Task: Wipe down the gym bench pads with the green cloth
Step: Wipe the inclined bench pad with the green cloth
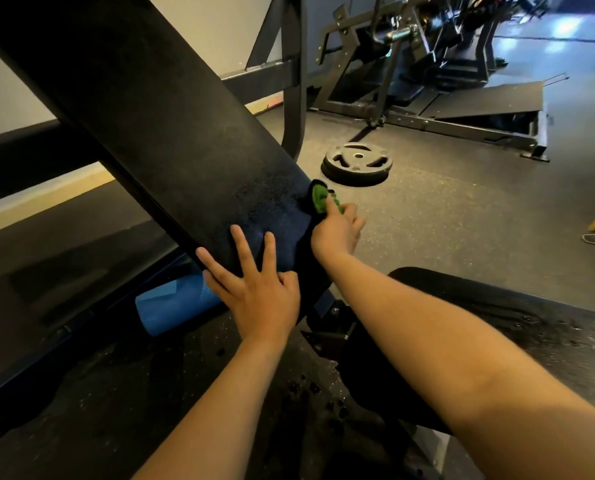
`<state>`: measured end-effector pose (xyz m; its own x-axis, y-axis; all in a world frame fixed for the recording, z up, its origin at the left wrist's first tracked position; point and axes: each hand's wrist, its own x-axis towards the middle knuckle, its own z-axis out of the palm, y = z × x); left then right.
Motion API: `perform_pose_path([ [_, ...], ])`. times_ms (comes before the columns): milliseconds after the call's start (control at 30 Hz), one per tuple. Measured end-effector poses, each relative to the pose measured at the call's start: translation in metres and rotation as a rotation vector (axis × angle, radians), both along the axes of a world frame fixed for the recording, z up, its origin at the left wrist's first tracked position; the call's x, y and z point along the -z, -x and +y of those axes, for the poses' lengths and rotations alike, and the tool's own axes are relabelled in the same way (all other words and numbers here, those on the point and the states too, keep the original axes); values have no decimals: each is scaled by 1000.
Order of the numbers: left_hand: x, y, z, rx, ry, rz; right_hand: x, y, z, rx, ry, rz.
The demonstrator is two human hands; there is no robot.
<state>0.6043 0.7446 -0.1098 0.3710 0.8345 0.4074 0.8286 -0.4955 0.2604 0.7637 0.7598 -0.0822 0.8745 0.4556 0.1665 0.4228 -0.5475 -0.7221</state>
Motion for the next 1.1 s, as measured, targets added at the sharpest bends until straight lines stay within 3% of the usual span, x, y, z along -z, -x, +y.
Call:
perform_pose_path([
  [133,-7,1,-3,-3,22,0,27,31,-23,-125,-101,-186],
  [267,-10,0,-5,-1,53,13,37,6,-34,-285,-97,-298],
  [367,-9,1,-4,1,55,16,32,-20,-33,-159,-102,-42],
  [467,-7,1,-3,-3,36,26,26,-25,-26,57,-325,350],
  [533,-8,1,-3,-2,35,25,24,-18,-26,133,-367,427],
  [600,-8,0,-3,-6,40,24,28,1,-34,76,-217,315],
  [667,-9,0,-4,-10,47,18,36,24,-46,-33,-82,64],
  [767,-9,0,-4,0,57,14,45,39,-60,-330,-120,-234],
  [867,-8,1,-3,6,39,10,38,14,-57,-427,-80,-324],
  [933,-7,2,-3,13,33,16,31,-4,-48,-366,-59,-243],
  [1033,-6,2,-3,17,16,18,22,-27,-38,-161,-212,141],
  [1100,-4,3,-1,21,1,21,25,-31,-32,-47,-264,270],
])
